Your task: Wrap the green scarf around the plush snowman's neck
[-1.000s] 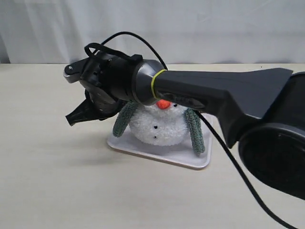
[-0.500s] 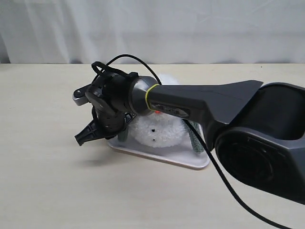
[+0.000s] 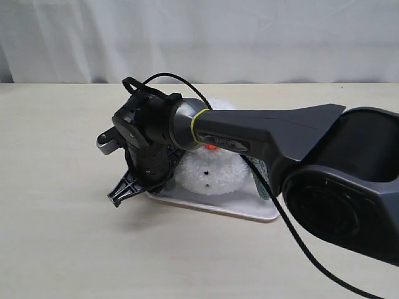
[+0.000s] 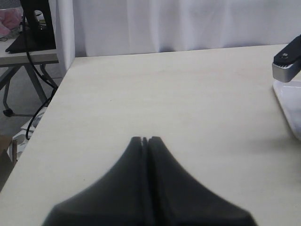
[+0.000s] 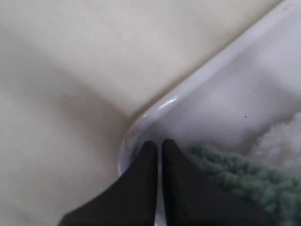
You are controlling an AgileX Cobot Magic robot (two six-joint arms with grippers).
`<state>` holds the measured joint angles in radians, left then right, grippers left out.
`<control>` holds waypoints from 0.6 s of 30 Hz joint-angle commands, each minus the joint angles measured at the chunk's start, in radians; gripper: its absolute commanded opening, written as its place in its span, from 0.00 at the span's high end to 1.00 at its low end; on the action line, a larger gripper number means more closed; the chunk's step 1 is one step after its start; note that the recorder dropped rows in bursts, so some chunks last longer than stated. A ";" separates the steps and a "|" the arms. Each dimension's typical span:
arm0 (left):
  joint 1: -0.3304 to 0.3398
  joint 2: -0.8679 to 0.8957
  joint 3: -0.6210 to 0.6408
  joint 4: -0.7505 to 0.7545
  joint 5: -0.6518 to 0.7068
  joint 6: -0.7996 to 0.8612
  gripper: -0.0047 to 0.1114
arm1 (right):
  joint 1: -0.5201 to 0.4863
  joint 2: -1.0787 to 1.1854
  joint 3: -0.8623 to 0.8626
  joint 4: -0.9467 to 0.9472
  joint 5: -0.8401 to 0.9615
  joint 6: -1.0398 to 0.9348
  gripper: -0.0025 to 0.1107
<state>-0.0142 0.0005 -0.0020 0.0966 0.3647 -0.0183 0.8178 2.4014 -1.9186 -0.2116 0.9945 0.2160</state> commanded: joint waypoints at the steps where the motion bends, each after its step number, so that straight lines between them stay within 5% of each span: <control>1: 0.001 0.000 0.002 -0.001 -0.008 0.001 0.96 | 0.000 -0.001 -0.001 0.069 0.031 -0.086 0.94; 18: 0.001 0.000 0.002 -0.001 -0.010 0.001 0.96 | 0.047 -0.124 0.004 0.066 0.131 -0.189 0.94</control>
<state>-0.0142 0.0005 -0.0020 0.0966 0.3647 -0.0157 0.8413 2.3209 -1.9186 -0.1496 1.1185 0.0314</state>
